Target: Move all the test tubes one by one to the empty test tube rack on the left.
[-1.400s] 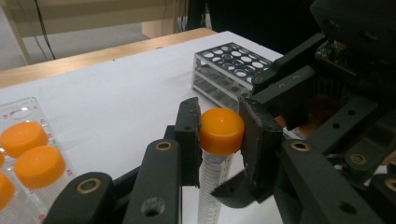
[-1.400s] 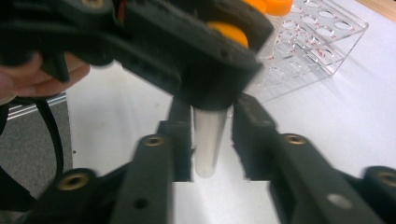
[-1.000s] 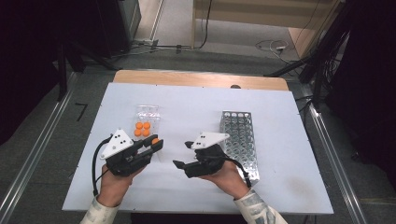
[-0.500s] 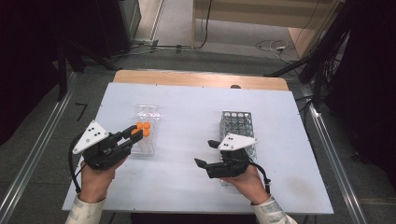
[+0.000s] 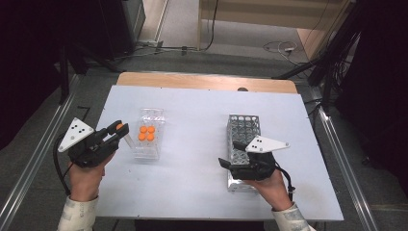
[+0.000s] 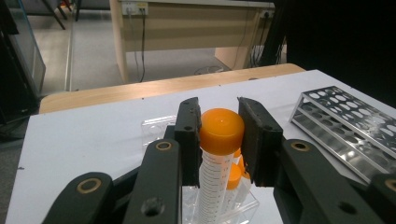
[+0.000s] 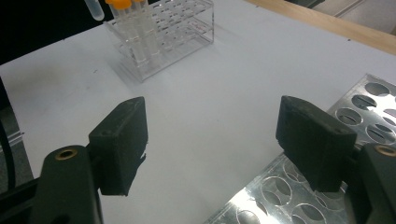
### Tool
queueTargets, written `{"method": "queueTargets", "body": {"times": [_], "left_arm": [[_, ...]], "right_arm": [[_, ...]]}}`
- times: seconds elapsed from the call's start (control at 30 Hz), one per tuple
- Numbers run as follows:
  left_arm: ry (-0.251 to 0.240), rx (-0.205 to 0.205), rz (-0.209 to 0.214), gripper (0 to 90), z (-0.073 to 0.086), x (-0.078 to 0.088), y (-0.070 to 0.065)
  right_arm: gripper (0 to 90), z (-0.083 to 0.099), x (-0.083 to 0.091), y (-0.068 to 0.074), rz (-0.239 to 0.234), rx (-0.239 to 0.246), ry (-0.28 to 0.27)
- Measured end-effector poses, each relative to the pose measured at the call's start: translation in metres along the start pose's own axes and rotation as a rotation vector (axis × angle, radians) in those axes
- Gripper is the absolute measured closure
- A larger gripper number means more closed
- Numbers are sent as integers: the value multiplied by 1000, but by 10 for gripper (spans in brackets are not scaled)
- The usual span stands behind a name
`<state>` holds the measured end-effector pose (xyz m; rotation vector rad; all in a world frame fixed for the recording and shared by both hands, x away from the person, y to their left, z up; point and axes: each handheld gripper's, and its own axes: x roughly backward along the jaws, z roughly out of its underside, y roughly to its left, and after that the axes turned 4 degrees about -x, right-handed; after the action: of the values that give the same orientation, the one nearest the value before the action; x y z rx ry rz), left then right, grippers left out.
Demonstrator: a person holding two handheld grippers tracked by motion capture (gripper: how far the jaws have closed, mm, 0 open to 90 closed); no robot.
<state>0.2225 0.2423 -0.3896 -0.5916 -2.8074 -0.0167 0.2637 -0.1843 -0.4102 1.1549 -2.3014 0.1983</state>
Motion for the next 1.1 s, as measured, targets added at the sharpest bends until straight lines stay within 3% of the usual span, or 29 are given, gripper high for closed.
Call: {"method": "queueTargets", "body": {"times": [0.2, 0.37, 0.83, 1.1], "left_arm": [[12, -12, -27, 702, 5, -14, 4], [16, -8, -23, 703, 7, -22, 6], [80, -32, -33, 693, 29, -35, -2], [82, -5, -26, 529, 29, -33, 0]], "right_arm": [[236, 3, 2, -4, 12, -17, 4], [237, 5, 5, -8, 22, -25, -4], [239, 5, 11, -10, 32, -25, -14], [239, 6, 14, -12, 39, -32, -21]]}}
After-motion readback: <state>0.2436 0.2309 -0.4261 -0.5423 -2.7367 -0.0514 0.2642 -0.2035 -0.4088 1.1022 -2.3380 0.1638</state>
